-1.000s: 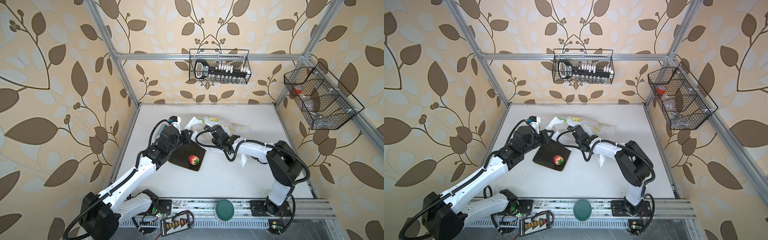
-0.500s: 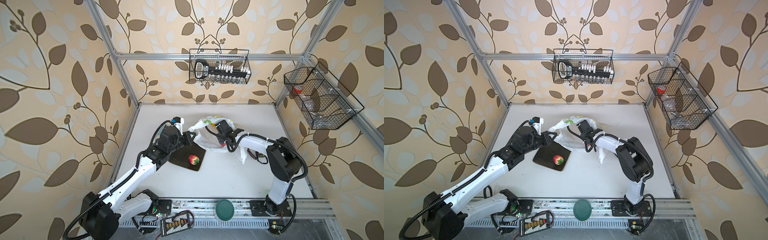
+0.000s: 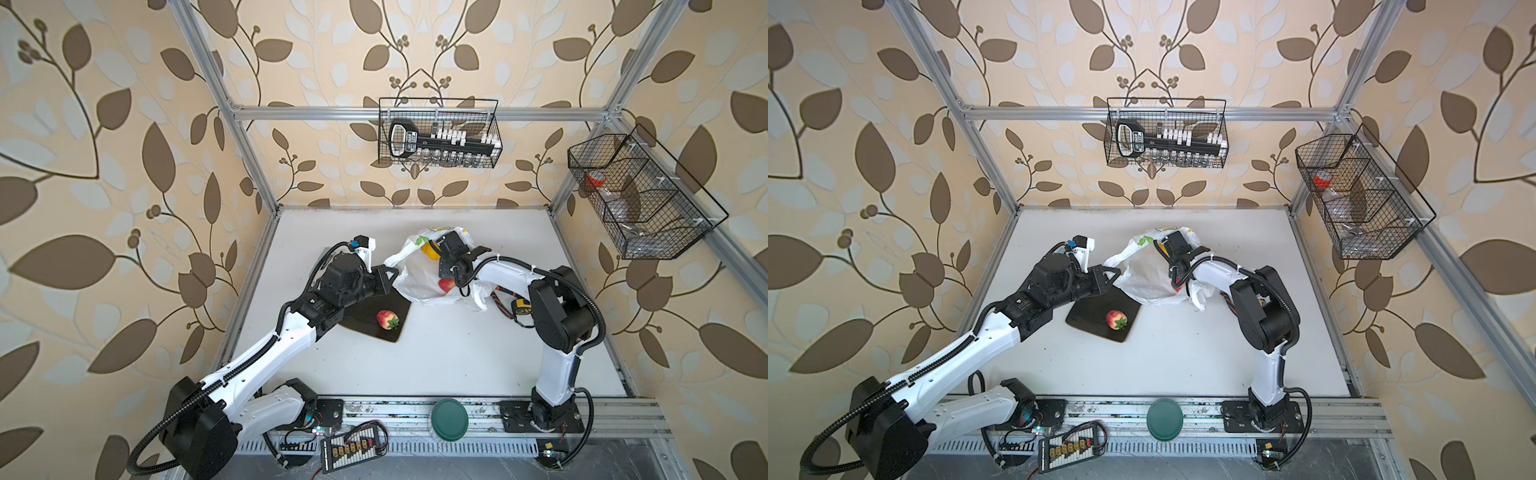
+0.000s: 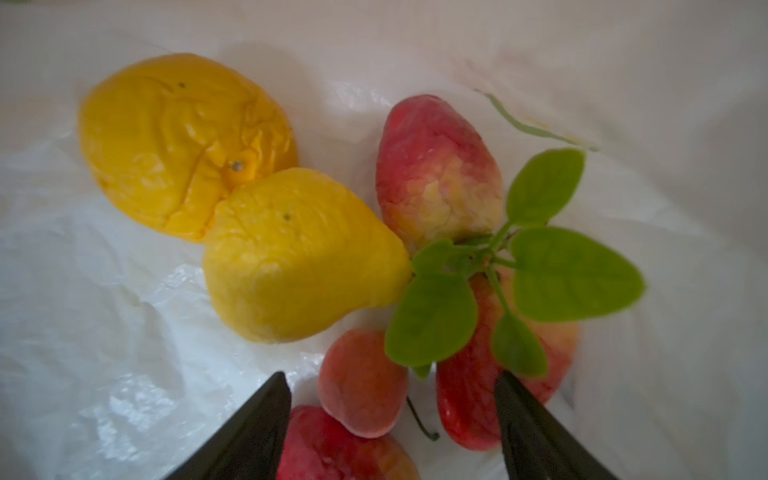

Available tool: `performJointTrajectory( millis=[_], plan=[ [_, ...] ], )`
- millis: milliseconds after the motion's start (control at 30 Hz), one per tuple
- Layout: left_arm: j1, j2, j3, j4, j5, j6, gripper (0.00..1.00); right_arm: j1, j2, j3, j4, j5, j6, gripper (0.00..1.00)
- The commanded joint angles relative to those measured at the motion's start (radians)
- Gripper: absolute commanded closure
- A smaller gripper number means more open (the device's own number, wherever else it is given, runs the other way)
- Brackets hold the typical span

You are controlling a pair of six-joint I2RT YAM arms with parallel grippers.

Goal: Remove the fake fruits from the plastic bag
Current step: 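Lower the right gripper onto a red peach in the bag and close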

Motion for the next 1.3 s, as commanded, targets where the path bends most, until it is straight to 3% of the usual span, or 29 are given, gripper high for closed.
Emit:
performJointTrajectory(
  millis=[0, 300, 567, 700, 933, 1267],
  plan=[
    [-0.013, 0.003, 0.013, 0.032, 0.014, 0.014, 1.00, 0.000, 0.051, 0.028, -0.031, -0.051, 0.048, 0.23],
    [-0.036, 0.020, 0.016, 0.051, -0.007, 0.001, 1.00, 0.019, 0.110, 0.004, -0.022, -0.112, 0.064, 0.23],
    [-0.038, 0.022, 0.015, 0.048, -0.025, 0.001, 1.00, 0.026, 0.113, -0.015, 0.011, -0.158, 0.051, 0.48],
    [-0.038, 0.023, 0.012, 0.048, -0.047, -0.008, 1.00, 0.026, 0.058, -0.037, 0.048, -0.165, 0.026, 0.57],
    [-0.039, 0.038, 0.013, 0.056, -0.071, -0.024, 1.00, 0.048, -0.078, -0.123, 0.192, -0.211, -0.070, 0.62],
    [-0.038, 0.075, 0.053, 0.048, -0.202, -0.048, 1.00, 0.058, -0.278, -0.323, 0.403, -0.379, -0.268, 0.66]
  ],
)
